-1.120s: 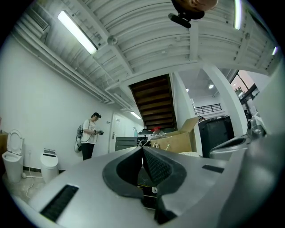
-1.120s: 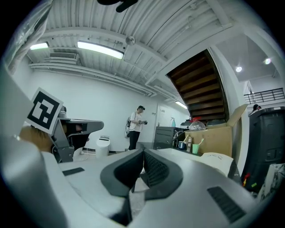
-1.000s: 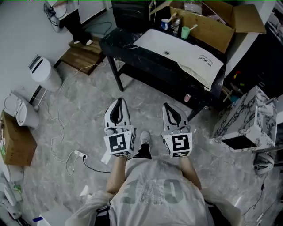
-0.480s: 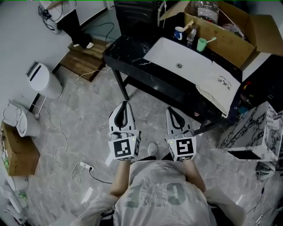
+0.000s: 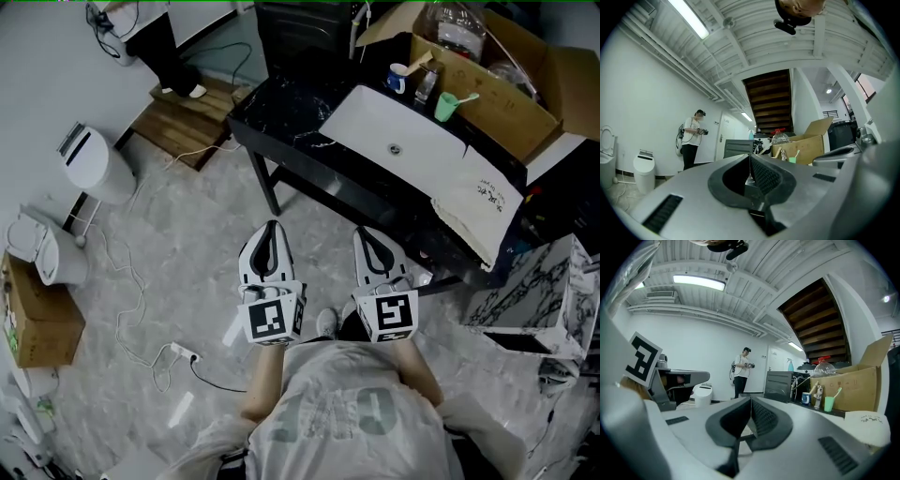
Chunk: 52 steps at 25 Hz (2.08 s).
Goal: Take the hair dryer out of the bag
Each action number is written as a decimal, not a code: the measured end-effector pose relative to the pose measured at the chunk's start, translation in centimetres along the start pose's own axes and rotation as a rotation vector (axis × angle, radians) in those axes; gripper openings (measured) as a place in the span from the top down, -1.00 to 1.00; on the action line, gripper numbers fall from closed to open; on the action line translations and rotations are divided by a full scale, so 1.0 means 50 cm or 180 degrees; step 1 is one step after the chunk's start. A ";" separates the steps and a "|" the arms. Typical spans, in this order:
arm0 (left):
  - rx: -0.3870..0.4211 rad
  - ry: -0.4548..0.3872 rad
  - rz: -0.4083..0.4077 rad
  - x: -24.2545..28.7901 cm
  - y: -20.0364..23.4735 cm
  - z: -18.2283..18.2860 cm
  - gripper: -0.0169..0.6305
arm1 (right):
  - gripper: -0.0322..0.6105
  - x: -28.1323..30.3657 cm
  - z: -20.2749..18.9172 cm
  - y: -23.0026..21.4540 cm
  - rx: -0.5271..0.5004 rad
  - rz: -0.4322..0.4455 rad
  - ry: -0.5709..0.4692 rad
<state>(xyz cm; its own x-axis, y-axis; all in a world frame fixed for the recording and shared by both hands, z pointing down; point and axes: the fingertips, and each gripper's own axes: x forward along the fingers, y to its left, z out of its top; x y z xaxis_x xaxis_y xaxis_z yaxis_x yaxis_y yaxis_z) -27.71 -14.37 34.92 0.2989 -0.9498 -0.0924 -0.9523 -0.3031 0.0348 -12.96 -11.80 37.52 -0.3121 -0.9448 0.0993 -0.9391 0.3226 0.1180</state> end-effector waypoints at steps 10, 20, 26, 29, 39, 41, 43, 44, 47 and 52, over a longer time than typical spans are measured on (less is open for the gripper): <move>0.0122 -0.0007 0.0079 0.019 -0.001 0.008 0.85 | 0.80 0.034 0.013 -0.018 0.0184 0.0101 -0.0108; 0.0137 0.0057 0.0169 0.032 -0.025 0.009 0.85 | 0.80 0.046 0.013 -0.055 0.0252 0.0177 -0.0143; 0.0163 0.0102 0.0199 0.045 -0.031 0.001 0.85 | 0.80 0.050 0.013 -0.068 0.0279 0.0202 -0.0166; 0.0197 0.0103 0.0167 0.056 -0.047 0.000 0.85 | 0.80 0.050 0.006 -0.086 0.0301 0.0195 -0.0157; 0.0007 -0.0049 0.0118 0.084 -0.082 0.010 -0.02 | -0.13 0.059 0.027 -0.135 0.0516 0.0210 -0.0408; -0.0002 -0.0026 0.0126 0.082 -0.085 0.005 -0.03 | -0.13 0.058 0.018 -0.140 0.0524 0.0205 -0.0374; 0.0007 -0.0005 0.0121 0.084 -0.087 0.002 -0.03 | -0.13 0.059 0.012 -0.144 0.0560 0.0216 -0.0348; 0.0010 0.0007 0.0108 0.087 -0.088 0.001 -0.03 | -0.13 0.060 0.011 -0.147 0.0563 0.0214 -0.0341; 0.0005 0.0036 0.0003 0.110 -0.099 -0.001 -0.03 | -0.13 0.054 0.013 -0.166 0.0554 0.0135 -0.0343; -0.0074 -0.0047 -0.0432 0.172 -0.183 0.000 -0.03 | -0.13 0.025 -0.002 -0.258 0.0569 -0.0237 -0.0342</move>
<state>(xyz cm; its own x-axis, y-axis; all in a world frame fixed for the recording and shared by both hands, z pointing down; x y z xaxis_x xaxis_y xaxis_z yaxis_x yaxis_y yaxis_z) -16.42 -19.79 33.80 0.4239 -0.8987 -0.1125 -0.9014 -0.4307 0.0440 -1.22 -17.16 36.22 -0.2454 -0.9694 -0.0101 -0.9677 0.2455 -0.0570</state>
